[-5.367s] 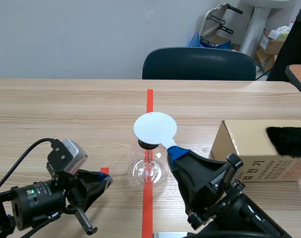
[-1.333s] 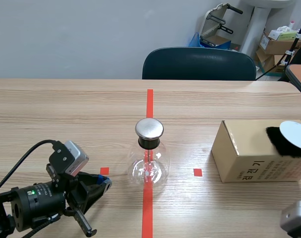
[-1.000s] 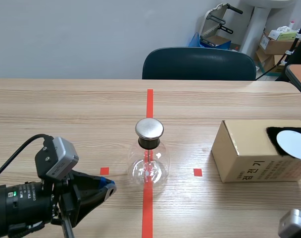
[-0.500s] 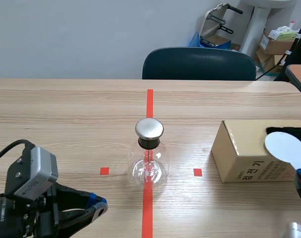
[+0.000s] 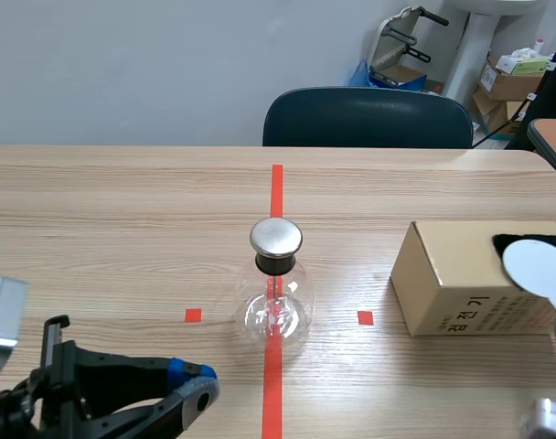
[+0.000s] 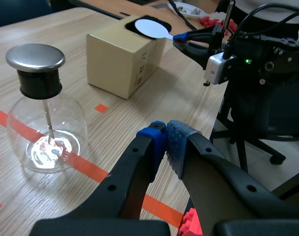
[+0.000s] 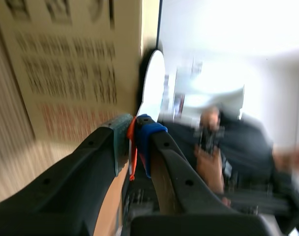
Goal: Do the electroscope experiment
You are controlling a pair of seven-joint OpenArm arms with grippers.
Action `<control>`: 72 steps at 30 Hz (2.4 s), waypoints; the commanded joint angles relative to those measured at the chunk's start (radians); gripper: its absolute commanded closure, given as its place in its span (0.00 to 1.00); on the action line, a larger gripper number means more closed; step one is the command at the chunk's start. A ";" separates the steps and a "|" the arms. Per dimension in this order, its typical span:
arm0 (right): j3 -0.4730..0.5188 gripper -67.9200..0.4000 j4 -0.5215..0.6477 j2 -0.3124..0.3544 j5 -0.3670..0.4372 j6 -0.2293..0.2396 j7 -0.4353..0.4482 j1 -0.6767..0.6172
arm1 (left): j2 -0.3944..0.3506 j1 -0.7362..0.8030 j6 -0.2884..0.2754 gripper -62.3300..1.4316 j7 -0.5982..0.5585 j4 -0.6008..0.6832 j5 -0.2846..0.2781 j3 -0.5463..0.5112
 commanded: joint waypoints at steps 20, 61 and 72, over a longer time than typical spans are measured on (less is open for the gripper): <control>-0.081 0.98 0.007 0.036 0.050 -0.054 0.024 -0.012 | 0.054 0.108 0.262 0.79 -0.021 0.027 -0.013 -0.080; -0.067 0.98 0.013 0.004 0.139 -0.058 -0.204 -0.027 | 0.093 0.219 0.142 0.50 -0.103 0.032 0.291 -0.078; -0.067 0.98 0.013 0.001 0.136 -0.058 -0.158 -0.026 | 0.106 0.219 0.143 0.31 -0.147 0.032 0.222 -0.078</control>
